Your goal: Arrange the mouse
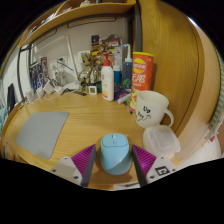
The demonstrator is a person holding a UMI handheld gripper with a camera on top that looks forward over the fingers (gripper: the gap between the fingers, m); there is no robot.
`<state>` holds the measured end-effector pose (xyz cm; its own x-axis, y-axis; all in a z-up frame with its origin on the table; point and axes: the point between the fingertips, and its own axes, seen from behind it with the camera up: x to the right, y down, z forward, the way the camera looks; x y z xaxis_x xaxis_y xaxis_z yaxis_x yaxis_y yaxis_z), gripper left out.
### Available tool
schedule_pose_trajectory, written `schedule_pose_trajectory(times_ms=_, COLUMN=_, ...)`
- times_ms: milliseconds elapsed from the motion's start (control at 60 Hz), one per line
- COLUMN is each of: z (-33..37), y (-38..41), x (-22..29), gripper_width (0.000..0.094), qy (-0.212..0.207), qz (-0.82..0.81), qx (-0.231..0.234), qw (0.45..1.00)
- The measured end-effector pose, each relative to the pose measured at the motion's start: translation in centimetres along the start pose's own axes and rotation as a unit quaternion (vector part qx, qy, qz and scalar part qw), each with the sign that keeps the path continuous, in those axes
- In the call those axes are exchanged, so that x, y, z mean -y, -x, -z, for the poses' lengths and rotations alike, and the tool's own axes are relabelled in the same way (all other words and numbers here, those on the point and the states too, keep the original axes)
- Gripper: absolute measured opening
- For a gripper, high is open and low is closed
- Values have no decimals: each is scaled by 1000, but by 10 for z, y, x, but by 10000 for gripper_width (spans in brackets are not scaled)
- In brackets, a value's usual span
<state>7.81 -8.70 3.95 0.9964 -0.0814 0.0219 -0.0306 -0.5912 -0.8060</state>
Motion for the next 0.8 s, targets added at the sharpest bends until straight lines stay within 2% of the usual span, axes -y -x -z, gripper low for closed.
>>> schedule_pose_trajectory(times_ms=67, z=-2, y=9, x=5, gripper_width=511, qy=-6, qz=1, qx=-4, qw=1000)
schedule_pose_trajectory(times_ms=117, z=-1, y=0, x=0, gripper_width=503, qy=-6, qz=5, qx=-10, qw=1000)
schedule_pose_trajectory(times_ms=200, z=-2, y=12, x=3, gripper_width=441, qy=1, qz=13, qx=-13, qw=1000)
schedule_pose_trajectory(times_ms=217, z=-2, y=3, x=-1, gripper_width=489, qy=2, qz=12, qx=-9, qw=1000)
schedule_pose_trajectory(times_ms=233, z=-3, y=7, x=0, gripper_width=403, qy=3, qz=10, qx=-6, qw=1000)
schedule_pose_trajectory(times_ms=300, z=-5, y=14, x=2, gripper_width=346, qy=8, qz=5, qx=-3, qw=1000)
schedule_pose_trajectory(times_ms=317, z=-5, y=15, x=3, gripper_width=307, qy=8, qz=7, qx=-4, qw=1000)
schedule_pose_trajectory(times_ms=383, z=-7, y=6, x=1, gripper_width=269, qy=11, qz=12, qx=-8, qw=1000)
schedule_pose_trajectory(times_ms=517, z=-3, y=8, x=10, gripper_width=269, qy=27, qz=-9, qx=-16, qw=999)
schedule_pose_trajectory(times_ms=583, z=7, y=9, x=42, gripper_width=269, qy=15, qz=-13, qx=-32, qw=999)
schedule_pose_trajectory(times_ms=683, z=33, y=15, x=100, gripper_width=269, qy=-21, qz=-10, qx=-56, qw=998)
schedule_pose_trajectory(times_ms=800, z=67, y=65, x=183, gripper_width=271, qy=-76, qz=-6, qx=-54, qw=996)
